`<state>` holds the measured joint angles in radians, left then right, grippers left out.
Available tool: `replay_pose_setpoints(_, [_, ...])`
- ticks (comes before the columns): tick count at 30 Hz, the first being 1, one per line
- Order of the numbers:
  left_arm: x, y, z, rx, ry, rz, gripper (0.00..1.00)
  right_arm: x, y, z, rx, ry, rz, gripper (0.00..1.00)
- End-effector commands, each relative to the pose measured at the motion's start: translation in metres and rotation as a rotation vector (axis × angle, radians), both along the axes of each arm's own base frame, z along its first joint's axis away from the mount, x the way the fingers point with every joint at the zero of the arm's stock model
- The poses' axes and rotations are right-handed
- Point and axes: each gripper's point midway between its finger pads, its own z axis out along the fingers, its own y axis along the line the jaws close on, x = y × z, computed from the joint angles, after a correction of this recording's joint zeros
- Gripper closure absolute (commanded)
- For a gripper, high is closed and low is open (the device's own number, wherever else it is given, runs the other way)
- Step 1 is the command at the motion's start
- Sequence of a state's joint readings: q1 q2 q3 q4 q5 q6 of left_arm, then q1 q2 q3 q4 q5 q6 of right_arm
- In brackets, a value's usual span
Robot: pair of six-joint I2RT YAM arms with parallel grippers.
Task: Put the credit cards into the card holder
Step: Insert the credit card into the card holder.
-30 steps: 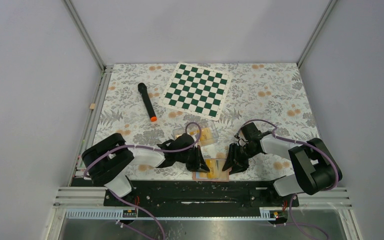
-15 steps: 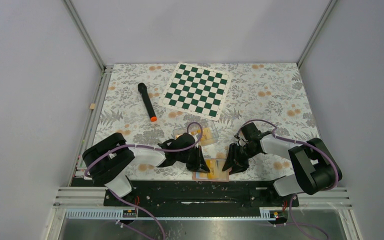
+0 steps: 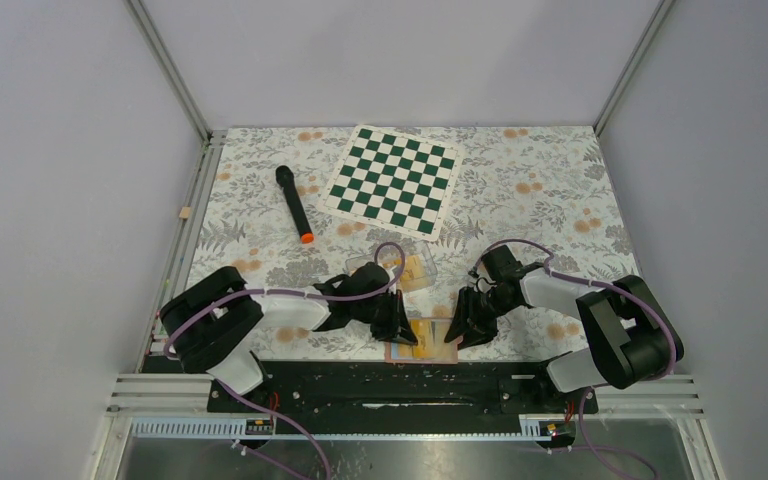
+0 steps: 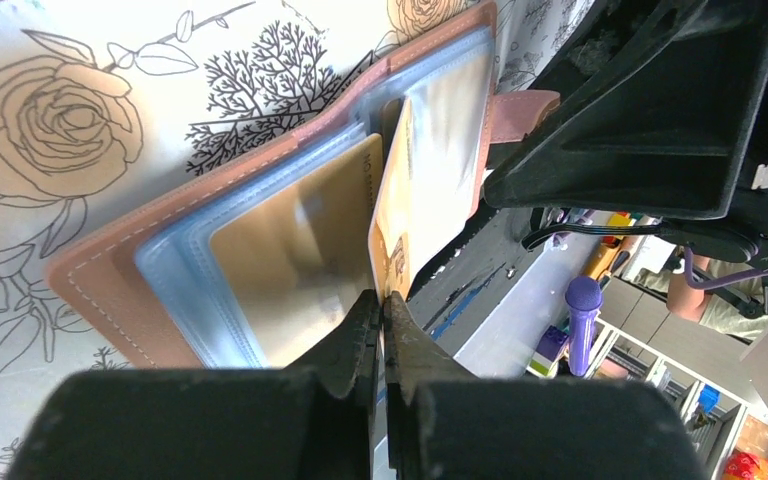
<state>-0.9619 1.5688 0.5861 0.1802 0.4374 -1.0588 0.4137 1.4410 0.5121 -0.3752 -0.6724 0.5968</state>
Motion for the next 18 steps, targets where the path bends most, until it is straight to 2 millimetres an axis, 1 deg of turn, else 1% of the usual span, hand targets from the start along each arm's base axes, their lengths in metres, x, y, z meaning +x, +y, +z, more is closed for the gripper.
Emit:
replay_pose_setpoints(1, [0.0019, -0.0008, 0.0151, -0.023, -0.020, -0.049, 1.00, 0.0026, -0.0034, -0.0086, -0.033, -0.033, 0.016, 0.54])
replay_pose_setpoints(4, [0.0036, 0.0012, 0.0146, -0.024, -0.010, -0.060, 1.00, 0.0030, -0.0042, -0.0083, -0.039, -0.035, 0.018, 0.57])
replay_pose_setpoints(10, [-0.0004, -0.0029, 0.0133, -0.041, 0.015, -0.102, 1.00, 0.0040, -0.0047, -0.0083, -0.044, -0.037, 0.023, 0.57])
replay_pose_setpoints(18, [-0.0016, -0.0043, 0.0170, -0.052, 0.017, -0.107, 1.00, 0.0046, -0.0044, -0.0078, -0.043, -0.039, 0.023, 0.57])
